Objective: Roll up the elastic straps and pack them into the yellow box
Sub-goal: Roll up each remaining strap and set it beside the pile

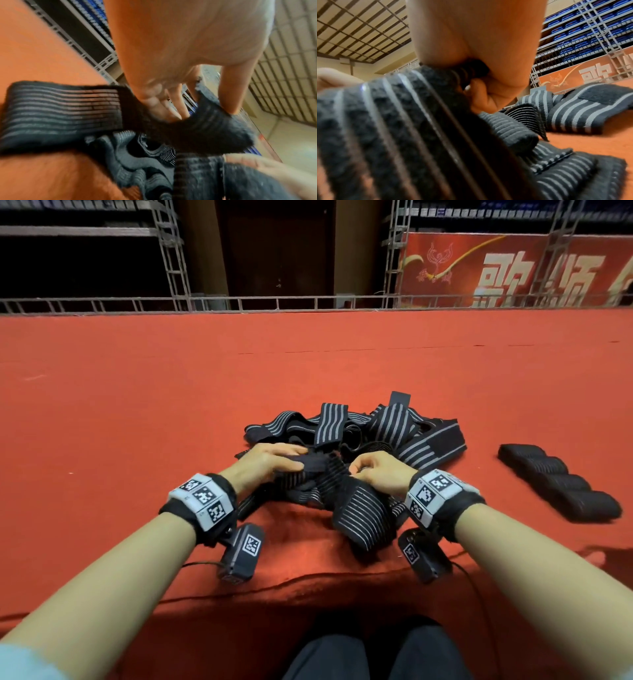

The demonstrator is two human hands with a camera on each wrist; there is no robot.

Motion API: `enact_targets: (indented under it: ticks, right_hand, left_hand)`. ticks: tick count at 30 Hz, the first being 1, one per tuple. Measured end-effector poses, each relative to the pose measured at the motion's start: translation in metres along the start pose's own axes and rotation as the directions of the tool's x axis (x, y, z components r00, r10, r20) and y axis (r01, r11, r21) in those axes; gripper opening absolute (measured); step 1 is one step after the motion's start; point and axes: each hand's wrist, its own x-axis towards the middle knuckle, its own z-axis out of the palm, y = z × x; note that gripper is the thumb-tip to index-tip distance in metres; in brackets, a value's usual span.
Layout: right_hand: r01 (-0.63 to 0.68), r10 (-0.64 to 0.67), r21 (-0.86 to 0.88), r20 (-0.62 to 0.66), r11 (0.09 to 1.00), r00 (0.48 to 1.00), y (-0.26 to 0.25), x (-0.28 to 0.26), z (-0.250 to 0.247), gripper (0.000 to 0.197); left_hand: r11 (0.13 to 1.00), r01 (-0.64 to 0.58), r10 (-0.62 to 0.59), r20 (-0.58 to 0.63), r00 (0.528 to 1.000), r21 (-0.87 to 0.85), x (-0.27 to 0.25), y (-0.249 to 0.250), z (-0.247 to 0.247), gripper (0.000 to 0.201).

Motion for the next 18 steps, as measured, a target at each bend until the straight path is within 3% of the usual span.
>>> enact_targets:
  ticks: [3, 6, 9, 11, 12, 14, 16, 18]
  right_hand:
    - [0.046, -0.046, 0.000, 0.037, 0.999, 0.998, -0.005, 0.003, 0.007, 0.019]
    - [0.044, -0.043, -0.012, 0.033, 0.999, 0.999, -0.005, 0.003, 0.001, 0.011]
    - [0.001, -0.029, -0.147, -0.192, 0.989, 0.981, 0.004, 0.000, -0.028, 0.013]
    - [-0.167, 0.060, -0.220, -0.426, 0.961, 0.903, 0.015, 0.003, -0.058, 0.021]
    - [-0.258, 0.129, -0.210, -0.484, 0.943, 0.866, 0.020, 0.007, -0.070, 0.025]
    - [-0.334, 0.204, -0.198, -0.487, 0.921, 0.850, 0.019, 0.012, -0.079, 0.031]
    - [-0.231, 0.120, -0.183, -0.472, 0.956, 0.873, 0.008, 0.016, -0.070, 0.041]
    - [-0.006, -0.042, -0.126, -0.376, 0.992, 0.926, -0.011, 0.010, -0.045, 0.053]
  left_hand:
    - [0.989, -0.016, -0.006, 0.152, 0.988, 0.145, 0.006, 0.008, 0.013, 0.011]
    - [0.969, -0.047, 0.043, 0.024, 0.999, 0.241, 0.007, 0.005, 0.018, 0.007]
    - [0.992, -0.050, 0.067, -0.149, 0.987, 0.114, 0.007, -0.002, 0.000, 0.010]
    - [0.998, -0.049, 0.037, -0.232, 0.972, -0.047, 0.006, -0.002, -0.014, 0.012]
    - [0.994, -0.056, 0.029, -0.258, 0.966, -0.099, 0.005, 0.000, -0.019, 0.020]
    - [0.982, -0.096, 0.045, -0.299, 0.953, -0.160, 0.004, 0.006, -0.022, 0.013]
    - [0.977, -0.123, 0.064, -0.311, 0.948, -0.176, 0.006, 0.013, -0.021, 0.005]
    - [0.967, -0.141, 0.072, -0.305, 0.950, -0.213, 0.008, 0.019, -0.016, 0.007]
